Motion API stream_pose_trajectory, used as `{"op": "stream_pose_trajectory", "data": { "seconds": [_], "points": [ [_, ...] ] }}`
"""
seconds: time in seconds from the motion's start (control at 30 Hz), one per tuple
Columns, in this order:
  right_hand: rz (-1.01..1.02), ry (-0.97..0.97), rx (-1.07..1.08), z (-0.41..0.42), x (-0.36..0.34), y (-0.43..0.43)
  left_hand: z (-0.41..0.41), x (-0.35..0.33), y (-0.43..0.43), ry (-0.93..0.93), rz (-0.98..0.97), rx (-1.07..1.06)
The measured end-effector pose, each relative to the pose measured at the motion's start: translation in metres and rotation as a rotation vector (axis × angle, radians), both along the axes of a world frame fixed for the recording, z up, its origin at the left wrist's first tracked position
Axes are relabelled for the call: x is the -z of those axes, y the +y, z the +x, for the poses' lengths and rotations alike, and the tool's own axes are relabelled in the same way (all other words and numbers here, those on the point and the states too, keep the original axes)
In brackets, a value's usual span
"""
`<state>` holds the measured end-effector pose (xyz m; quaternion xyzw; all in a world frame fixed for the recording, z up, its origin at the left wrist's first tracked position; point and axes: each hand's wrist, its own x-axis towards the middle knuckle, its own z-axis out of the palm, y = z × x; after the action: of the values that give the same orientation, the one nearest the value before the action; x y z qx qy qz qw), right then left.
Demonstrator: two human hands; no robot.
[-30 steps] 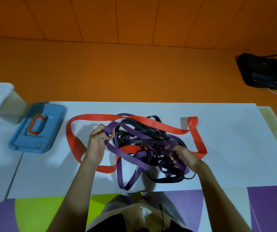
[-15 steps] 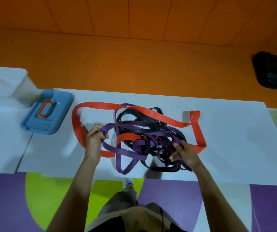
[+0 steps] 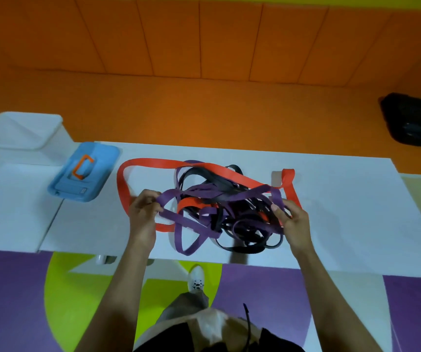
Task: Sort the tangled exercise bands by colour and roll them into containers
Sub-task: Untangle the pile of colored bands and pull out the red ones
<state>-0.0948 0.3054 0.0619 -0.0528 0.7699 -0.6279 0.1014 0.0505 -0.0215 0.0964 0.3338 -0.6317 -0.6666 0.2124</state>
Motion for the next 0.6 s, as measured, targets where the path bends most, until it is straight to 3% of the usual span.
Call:
{"op": "stream_pose_trajectory", "data": {
  "seconds": [0.13, 0.2, 0.33, 0.43, 0.5, 0.6],
  "points": [
    [-0.191, -0.048, 0.057, -0.002, -0.026, -0.007, -0.013, -0.021, 0.019, 0.039, 0.011, 0.038],
    [-0.351, -0.199, 0.032, -0.006, -0.034, -0.011, -0.021, -0.026, 0.030, 0.114, 0.026, 0.090],
    [-0.266, -0.418, -0.166, -0.011, -0.035, -0.024, -0.040, -0.023, 0.063, 0.116, -0.014, 0.301],
    [-0.325, -0.518, -0.331, 0.000, -0.043, -0.043, -0.057, -0.011, 0.097, 0.116, -0.183, 0.496],
    [-0.357, -0.524, -0.328, 0.003, -0.045, -0.053, -0.062, -0.003, 0.113, 0.125, -0.313, 0.633],
    [-0.380, -0.461, -0.152, -0.007, -0.035, -0.049, -0.062, 0.007, 0.113, 0.098, -0.362, 0.775]
  ]
}}
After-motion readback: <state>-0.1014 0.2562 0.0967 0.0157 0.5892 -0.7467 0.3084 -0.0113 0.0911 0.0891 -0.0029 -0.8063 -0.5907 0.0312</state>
